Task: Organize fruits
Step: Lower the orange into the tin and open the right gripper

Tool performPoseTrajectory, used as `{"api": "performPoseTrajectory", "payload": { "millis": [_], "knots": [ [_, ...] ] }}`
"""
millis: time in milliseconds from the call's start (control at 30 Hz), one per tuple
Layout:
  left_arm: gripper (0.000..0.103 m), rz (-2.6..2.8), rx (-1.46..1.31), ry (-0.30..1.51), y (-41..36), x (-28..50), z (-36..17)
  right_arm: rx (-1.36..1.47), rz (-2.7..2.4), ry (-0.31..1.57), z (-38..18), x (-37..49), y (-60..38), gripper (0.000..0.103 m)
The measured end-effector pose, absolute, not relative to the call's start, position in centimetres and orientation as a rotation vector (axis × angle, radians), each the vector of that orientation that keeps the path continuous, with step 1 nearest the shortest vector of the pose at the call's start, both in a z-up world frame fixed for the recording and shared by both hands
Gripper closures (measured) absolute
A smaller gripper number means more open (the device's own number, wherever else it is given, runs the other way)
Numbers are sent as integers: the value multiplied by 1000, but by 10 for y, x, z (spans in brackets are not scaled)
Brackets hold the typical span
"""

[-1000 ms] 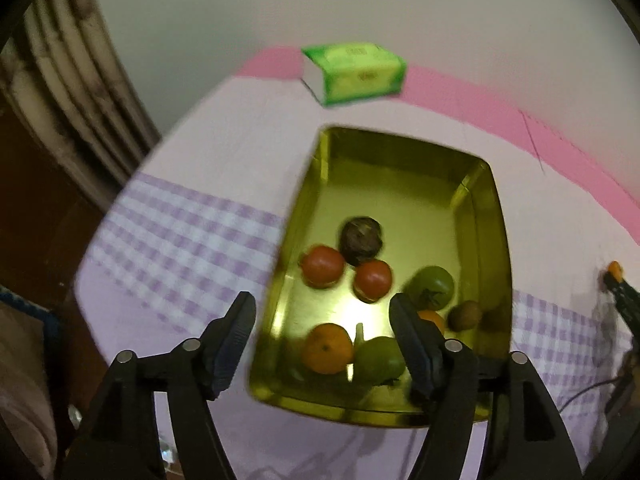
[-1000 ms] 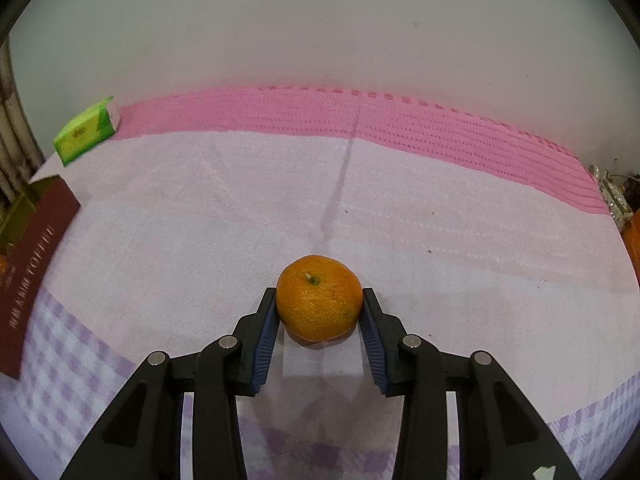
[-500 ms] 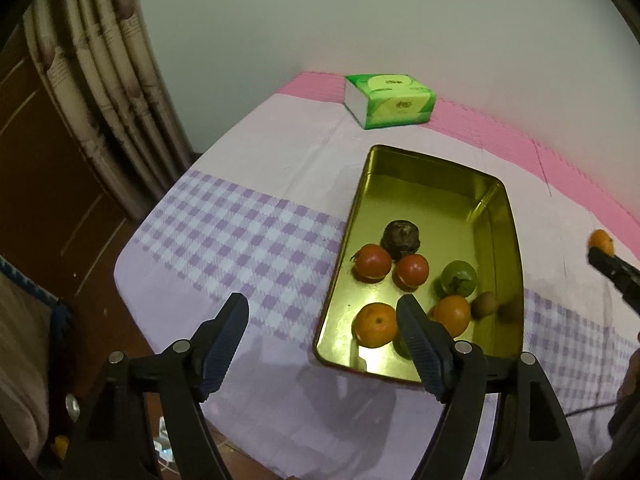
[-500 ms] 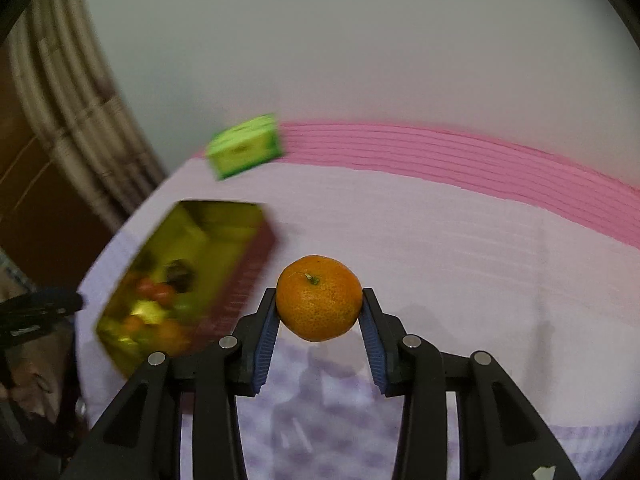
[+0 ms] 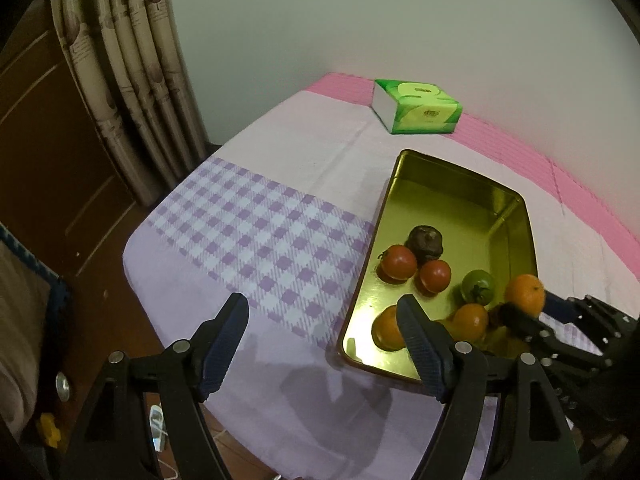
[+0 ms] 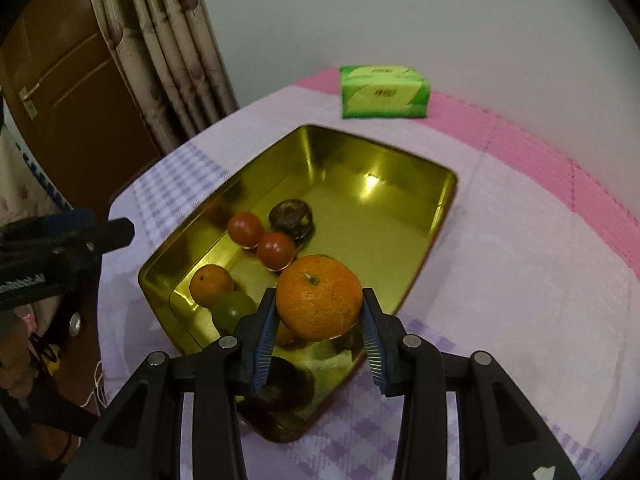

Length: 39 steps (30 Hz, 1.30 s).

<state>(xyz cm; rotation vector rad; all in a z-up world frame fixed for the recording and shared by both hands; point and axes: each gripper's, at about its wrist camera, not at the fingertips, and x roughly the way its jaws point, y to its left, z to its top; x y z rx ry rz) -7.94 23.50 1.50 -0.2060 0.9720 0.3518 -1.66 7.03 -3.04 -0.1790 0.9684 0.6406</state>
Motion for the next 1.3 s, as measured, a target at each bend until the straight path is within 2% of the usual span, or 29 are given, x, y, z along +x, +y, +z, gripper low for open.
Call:
{"api": "performPoseTrajectory", "payload": {
  "millis": [767,1167,1300],
  "knots": [
    [26,324,-184,1014,231,-75,6,-244,580,955,-47,-8,88,63],
    [26,297,-148,1013,223,-73,6,-232,558,926,-30,-23,86,36],
    [26,292,-145,1016,221,-73,5,-200,540,926,-20,-30,76,23]
  ]
}}
